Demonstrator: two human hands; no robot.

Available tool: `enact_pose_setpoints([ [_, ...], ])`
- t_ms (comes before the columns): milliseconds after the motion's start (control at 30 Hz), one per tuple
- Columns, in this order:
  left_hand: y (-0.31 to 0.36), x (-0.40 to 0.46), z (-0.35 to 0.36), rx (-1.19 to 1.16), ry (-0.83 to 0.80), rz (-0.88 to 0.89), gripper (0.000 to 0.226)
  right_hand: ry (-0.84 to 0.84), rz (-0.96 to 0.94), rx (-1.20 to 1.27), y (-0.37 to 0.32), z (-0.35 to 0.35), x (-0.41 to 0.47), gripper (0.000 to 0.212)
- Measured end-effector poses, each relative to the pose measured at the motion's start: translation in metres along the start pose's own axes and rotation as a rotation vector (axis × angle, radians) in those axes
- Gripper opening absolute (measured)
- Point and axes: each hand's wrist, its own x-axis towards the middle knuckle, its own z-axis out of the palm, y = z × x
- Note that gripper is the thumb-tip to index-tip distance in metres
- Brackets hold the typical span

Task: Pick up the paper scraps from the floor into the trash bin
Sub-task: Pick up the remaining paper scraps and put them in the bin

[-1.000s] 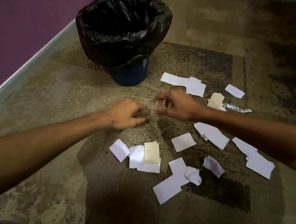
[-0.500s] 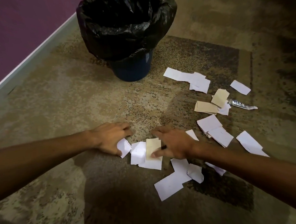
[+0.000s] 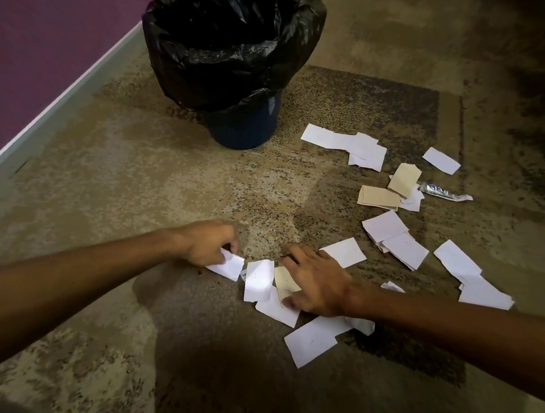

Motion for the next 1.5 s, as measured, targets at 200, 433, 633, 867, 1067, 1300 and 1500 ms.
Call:
enact_pose_setpoints([
  [200, 0.002, 0.008, -0.017, -0.327, -0.036, 0.033, 0.012, 0.004, 0.023, 0.120, 0.002, 0.006, 0.000, 0.061],
  [433, 0.033, 0.017, 0.008, -0.371, -0.023, 0.138, 0.007, -0.007, 0.083, 0.314, 0.002, 0.002, -0.001, 0.050],
  [633, 0.043, 0.023, 0.025, -0.181, 0.093, 0.159, 0.044, 0.013, 0.179, 0.508, 0.005, 0.005, -0.002, 0.052],
  [867, 0.048, 0.026, 0.031, -0.054, 0.081, 0.205, 0.065, -0.035, 0.161, 0.518, -0.001, 0.006, -0.006, 0.070],
  [1067, 0.047, 0.022, 0.040, -0.015, 0.103, 0.219, 0.052, -0.007, 0.167, 0.276, -0.015, 0.004, -0.012, 0.084],
  [1300, 0.044, 0.022, 0.041, -0.007, 0.109, 0.200, 0.040, -0.011, 0.128, 0.069, -0.026, 0.012, -0.016, 0.083],
  [1500, 0.041, 0.021, 0.042, -0.072, 0.138, 0.170, 0.037, -0.004, 0.135, 0.190, -0.022, 0.009, -0.015, 0.079],
])
